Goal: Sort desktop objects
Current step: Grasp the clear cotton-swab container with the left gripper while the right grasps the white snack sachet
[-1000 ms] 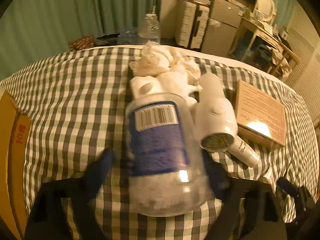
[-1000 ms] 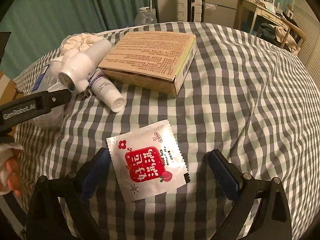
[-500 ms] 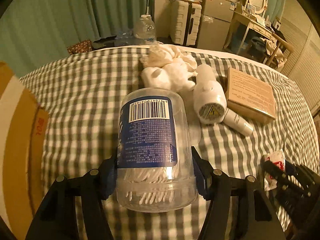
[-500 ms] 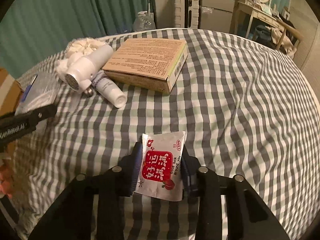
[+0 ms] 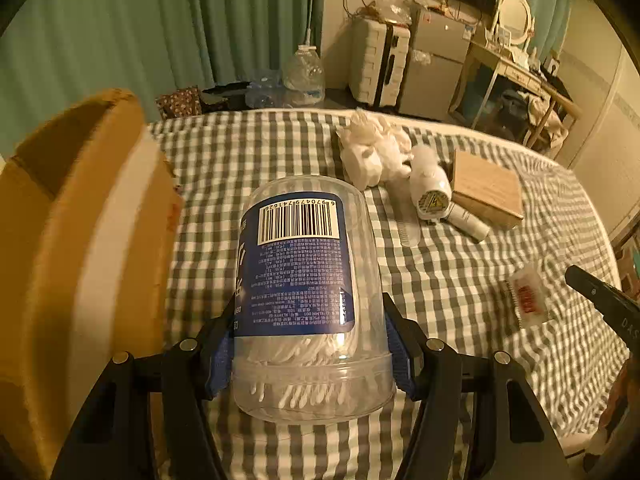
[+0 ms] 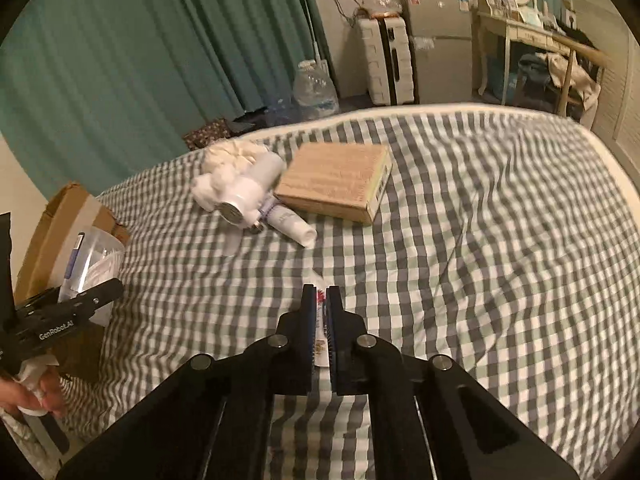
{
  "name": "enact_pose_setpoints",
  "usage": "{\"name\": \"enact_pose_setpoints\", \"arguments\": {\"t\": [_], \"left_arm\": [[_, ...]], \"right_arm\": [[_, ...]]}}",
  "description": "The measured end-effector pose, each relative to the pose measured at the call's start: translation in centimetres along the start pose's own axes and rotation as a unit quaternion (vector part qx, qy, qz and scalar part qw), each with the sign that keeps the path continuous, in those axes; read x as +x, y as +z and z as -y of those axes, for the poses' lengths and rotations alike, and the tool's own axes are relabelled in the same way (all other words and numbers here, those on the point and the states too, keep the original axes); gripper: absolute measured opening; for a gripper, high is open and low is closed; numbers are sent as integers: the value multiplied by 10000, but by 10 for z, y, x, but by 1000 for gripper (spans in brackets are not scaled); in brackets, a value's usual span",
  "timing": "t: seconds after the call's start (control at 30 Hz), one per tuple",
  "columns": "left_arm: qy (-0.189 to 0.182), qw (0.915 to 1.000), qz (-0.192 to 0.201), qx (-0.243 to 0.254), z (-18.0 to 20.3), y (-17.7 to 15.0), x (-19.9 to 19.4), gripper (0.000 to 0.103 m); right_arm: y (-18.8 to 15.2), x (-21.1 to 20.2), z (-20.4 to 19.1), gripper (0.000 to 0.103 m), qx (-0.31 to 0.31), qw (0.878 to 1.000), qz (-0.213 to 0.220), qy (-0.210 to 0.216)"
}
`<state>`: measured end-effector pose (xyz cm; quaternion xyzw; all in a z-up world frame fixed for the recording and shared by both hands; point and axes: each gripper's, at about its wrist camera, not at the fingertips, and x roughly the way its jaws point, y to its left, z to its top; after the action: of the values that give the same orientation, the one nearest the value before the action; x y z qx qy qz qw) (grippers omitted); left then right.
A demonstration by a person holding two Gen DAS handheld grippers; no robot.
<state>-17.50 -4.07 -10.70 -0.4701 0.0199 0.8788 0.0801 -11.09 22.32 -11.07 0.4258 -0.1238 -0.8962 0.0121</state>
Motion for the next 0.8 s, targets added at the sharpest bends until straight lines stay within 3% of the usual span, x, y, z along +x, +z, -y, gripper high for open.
{"name": "enact_pose_setpoints", "arguments": {"t": [0.13, 0.27, 0.33, 0.37, 0.4, 0.6, 0.8], "left_arm": [[-25, 9998, 181, -3, -7, 3, -28, 65], [-101, 9994, 334, -71, -17, -2, -49, 65], [-109, 9992, 359, -100, -20, -7, -54, 65], [-85, 9993, 358, -97, -19, -9, -53, 65], [-74, 9993, 346, -88, -21, -12, -52, 65], [-35, 9996, 174, -241, -22, -26, -29, 65], [32, 9994, -14, -336, -16, -30, 12, 65]], "right_arm": [[7, -22, -13, 5, -57, 9998, 109, 150], [7, -30, -26, 6, -310, 9995, 19, 19], [3, -28, -26, 30, -196, 9998, -48, -31], [0, -25, -25, 57, -106, 9999, -67, -47], [-4, -23, -23, 63, -67, 9999, -81, -31], [-17, 22, -23, 63, -7, 9972, -743, -130], [-17, 72, -24, 63, -133, 9939, -1066, -268]]}}
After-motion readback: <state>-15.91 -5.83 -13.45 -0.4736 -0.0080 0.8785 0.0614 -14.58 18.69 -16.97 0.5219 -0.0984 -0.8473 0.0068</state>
